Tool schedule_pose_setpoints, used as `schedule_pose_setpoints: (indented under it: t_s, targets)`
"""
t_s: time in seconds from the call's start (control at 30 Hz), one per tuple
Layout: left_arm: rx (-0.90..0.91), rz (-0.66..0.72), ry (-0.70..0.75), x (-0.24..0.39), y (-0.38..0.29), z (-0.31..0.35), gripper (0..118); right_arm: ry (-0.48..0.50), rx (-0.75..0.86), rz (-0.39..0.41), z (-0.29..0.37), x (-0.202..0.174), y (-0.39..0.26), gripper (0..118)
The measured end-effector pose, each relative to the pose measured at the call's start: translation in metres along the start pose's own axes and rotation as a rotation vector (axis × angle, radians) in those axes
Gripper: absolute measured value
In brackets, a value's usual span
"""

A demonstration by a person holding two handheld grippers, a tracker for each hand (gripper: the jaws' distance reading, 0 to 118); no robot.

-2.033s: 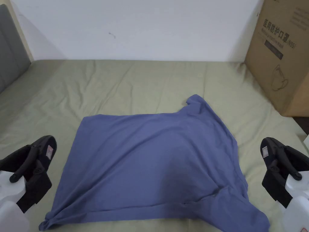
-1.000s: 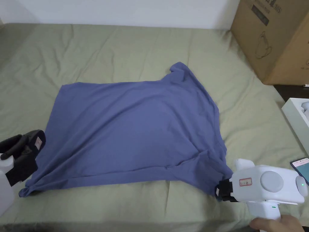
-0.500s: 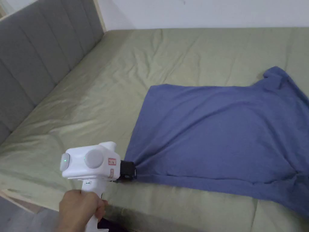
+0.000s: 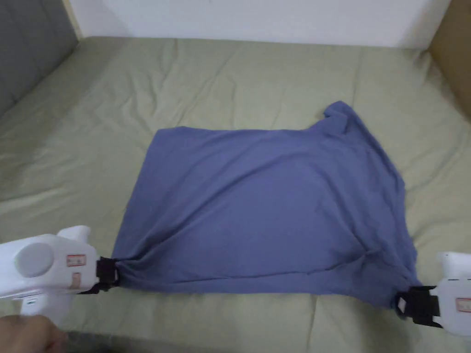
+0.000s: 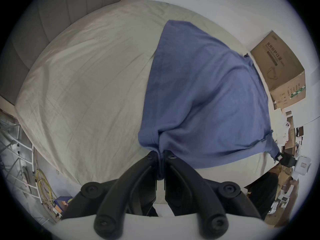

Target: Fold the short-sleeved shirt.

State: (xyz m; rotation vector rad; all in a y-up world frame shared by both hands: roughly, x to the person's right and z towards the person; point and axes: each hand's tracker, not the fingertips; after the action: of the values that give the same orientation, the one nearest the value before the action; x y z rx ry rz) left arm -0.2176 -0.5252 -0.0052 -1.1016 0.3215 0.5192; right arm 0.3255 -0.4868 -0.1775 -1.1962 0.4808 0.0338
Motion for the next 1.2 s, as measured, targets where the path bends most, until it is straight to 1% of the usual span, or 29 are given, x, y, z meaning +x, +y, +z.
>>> schedule_pose_setpoints:
  t_s: [0.1, 0.2, 0.27, 0.3, 0.43, 0.47, 0.53, 0.63, 0.7, 0.8, 0.87, 0.93, 1.03, 1.07, 1.1, 1.13, 1.17, 1.2]
  targets:
    - [0.047, -0.029, -0.012, 0.014, 0.017, 0.020, 7, 0.007, 0.031, 0.013, 0.011, -0.002, 0.023, 10]
    - [0.089, -0.010, -0.058, 0.022, 0.043, 0.029, 7, 0.003, 0.070, 0.035, 0.018, -0.006, 0.054, 10]
    - [0.122, -0.011, -0.049, 0.028, 0.063, 0.030, 7, -0.002, 0.086, 0.052, 0.012, -0.002, 0.080, 10]
    - [0.128, -0.007, -0.048, 0.030, 0.071, 0.027, 7, -0.008, 0.093, 0.046, 0.009, -0.001, 0.090, 10]
    - [0.141, 0.019, -0.053, 0.035, 0.101, 0.002, 7, -0.036, 0.095, 0.042, -0.022, 0.002, 0.133, 10]
    - [0.144, 0.026, -0.056, 0.034, 0.108, -0.007, 7, -0.051, 0.093, 0.054, -0.031, 0.002, 0.141, 10]
    - [0.144, 0.047, -0.045, 0.035, 0.117, -0.023, 7, -0.079, 0.090, 0.039, -0.047, 0.001, 0.153, 10]
    - [0.150, 0.056, -0.044, 0.034, 0.127, -0.041, 7, -0.081, 0.080, 0.011, -0.071, 0.009, 0.171, 10]
    - [0.160, 0.054, -0.009, 0.037, 0.132, -0.049, 7, -0.100, 0.087, -0.002, -0.082, 0.012, 0.179, 10]
    - [0.175, 0.073, -0.019, 0.035, 0.141, -0.062, 7, -0.111, 0.086, -0.017, -0.096, 0.012, 0.188, 10]
    - [0.189, 0.069, -0.027, 0.036, 0.147, -0.070, 7, -0.127, 0.088, -0.009, -0.104, 0.010, 0.193, 10]
    - [0.193, 0.038, 0.009, 0.041, 0.152, -0.078, 7, -0.144, 0.106, -0.009, -0.110, 0.009, 0.196, 10]
    - [0.179, 0.028, 0.029, 0.043, 0.157, -0.090, 7, -0.172, 0.122, -0.002, -0.121, 0.010, 0.201, 10]
    - [0.165, 0.019, 0.043, 0.044, 0.158, -0.093, 11, -0.192, 0.124, 0.005, -0.124, 0.009, 0.201, 10]
    - [0.165, 0.020, 0.055, 0.044, 0.158, -0.094, 24, -0.218, 0.120, 0.004, -0.127, 0.008, 0.202, 14]
    - [0.166, 0.015, 0.078, 0.043, 0.157, -0.095, 39, -0.237, 0.111, 0.003, -0.128, 0.008, 0.203, 24]
    - [0.160, 0.015, 0.078, 0.041, 0.157, -0.093, 53, -0.241, 0.106, 0.004, -0.126, 0.008, 0.203, 43]
    - [0.170, 0.025, 0.068, 0.038, 0.156, -0.088, 66, -0.240, 0.128, 0.006, -0.120, 0.008, 0.201, 57]
